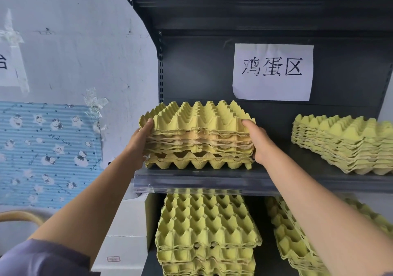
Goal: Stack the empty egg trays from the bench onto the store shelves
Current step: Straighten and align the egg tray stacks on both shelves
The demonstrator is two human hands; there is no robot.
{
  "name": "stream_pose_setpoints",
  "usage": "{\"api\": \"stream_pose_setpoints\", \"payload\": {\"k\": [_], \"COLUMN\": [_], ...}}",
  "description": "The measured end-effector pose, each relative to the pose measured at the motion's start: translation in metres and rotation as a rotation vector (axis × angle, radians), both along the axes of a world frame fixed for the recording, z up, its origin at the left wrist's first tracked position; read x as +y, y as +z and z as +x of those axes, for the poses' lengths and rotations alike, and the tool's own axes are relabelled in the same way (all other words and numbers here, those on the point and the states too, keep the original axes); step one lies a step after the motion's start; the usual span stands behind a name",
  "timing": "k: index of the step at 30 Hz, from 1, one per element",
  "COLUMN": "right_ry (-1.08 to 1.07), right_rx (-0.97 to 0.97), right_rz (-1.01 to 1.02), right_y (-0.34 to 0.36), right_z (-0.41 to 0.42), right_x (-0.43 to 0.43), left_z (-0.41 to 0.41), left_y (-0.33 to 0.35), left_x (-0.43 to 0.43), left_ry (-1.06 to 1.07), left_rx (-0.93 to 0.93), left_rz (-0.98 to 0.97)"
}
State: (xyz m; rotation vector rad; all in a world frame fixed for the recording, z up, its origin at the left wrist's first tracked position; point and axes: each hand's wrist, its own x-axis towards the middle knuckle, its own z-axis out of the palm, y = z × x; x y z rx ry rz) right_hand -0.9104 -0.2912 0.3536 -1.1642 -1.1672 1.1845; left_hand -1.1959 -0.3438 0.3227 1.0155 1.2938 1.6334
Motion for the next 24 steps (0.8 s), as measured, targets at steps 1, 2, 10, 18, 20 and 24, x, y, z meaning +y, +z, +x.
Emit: {"api": "stream_pose_setpoints", "payload": {"k": [1,2,10,18,20,24], "right_ry": [0.008,-0.010,-0.045,-0.057,-0.062,-0.072], "right_rx": [0.000,0.004,0.069,0.123,0.127,0.154], "right_rz": [-0.014,-0.012,0.150,0.087,0.077,0.053], "right_y": [0.001,0.002,0.028,0.022,0.016,0.011], "right_z": [-0.001,-0.002,-0.005,-0.008,-0.009,-0.007], "right_x": [-0.001,0.000,-0.005,0.001,0.001,0.007], "left_z": [-0.001,-0.002,0.007,0.013,0.012,0.017], "left_y": [0.001,0.001,0.023,0.021,0.017,0.010], "left_x": [0.000,0.002,-0.004,-0.013,-0.012,-0.010], "left_ry": [-0.032,-0.035,-0.003,0.059,0.056,0.054], "left_rx": [-0.049,-0.091,-0.174,-0.153,-0.147,-0.106], "left_rz": [0.012,0.041,0.234,0.237,0.217,0.240]}}
